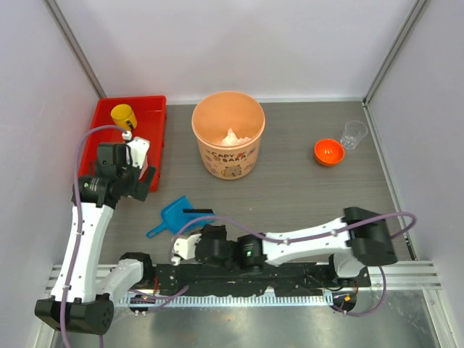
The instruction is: Sweep away the paper scraps from the table
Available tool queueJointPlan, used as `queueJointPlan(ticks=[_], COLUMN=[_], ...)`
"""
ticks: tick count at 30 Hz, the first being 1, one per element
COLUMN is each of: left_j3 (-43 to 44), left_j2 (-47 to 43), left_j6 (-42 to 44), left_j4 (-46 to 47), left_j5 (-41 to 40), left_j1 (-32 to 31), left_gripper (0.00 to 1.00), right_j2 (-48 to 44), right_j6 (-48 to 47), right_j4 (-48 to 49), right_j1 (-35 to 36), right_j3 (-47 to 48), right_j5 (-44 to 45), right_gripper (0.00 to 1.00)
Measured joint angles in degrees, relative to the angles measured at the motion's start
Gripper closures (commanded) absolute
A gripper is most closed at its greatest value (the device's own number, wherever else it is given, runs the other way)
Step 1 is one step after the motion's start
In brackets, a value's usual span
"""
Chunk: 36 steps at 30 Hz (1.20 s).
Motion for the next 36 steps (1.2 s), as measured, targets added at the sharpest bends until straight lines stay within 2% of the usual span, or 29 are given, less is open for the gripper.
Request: queueJointPlan(ticks=[7,8,10,11,13,14,15,16,24,32,36], left_j3=[-2.64,-2.75,-2.75,-2.75,-2.80,-2.86,-2.97,-3.10,-3.26,-3.43,-4.46], left_j2=[1.88,1.90,1.84,1.84,1.84,1.84,1.84,1.84,1.84,2.01,1.92], left_j6=[-3.69,-3.76,-3.80,-3.85,-3.82,-3.82,-3.82,-3.82,-3.74,-3.72,-3.67], left_j4=[3.15,3.10,3.13,3.08,3.08,3.10,3.10,3.10,3.13,3.34,4.39], left_j5=[-0.92,-0.79,-0.26,0.04,0.22,0.24,0.24,0.28,0.96,1.77,3.13], left_j1=[1.75,1.77,1.77,1.77,1.79,1.79,1.81,1.81,1.88,1.90,1.92], left_gripper=[0.00,0.00,0.00,0.00,0.00,0.00,0.00,0.00,0.00,0.00,0.00], right_j2=[13.90,14.84,16.31,17.00,18.03,18.47,18.67,18.78,16.00,1.11,-9.33], right_j6=[-6.25,-6.43,-6.51,-6.36,-5.40,-5.18,-4.79,-4.13,0.09,4.13,9.18], right_j4=[6.43,6.62,6.58,6.56,6.12,5.03,4.42,3.48,-2.95,-9.01,-9.64], right_j1=[0.61,0.57,0.48,0.46,0.46,0.48,0.48,0.48,0.63,0.52,-3.19], right_j3=[0.90,1.29,2.60,3.41,4.79,5.73,6.25,6.82,7.98,6.99,4.68], right_j5=[8.24,8.61,8.81,8.76,8.57,8.48,8.39,8.41,5.62,-5.22,-12.90], right_gripper=[0.98,0.92,0.70,0.56,0.48,0.32,0.31,0.15,0.13,0.13,0.13])
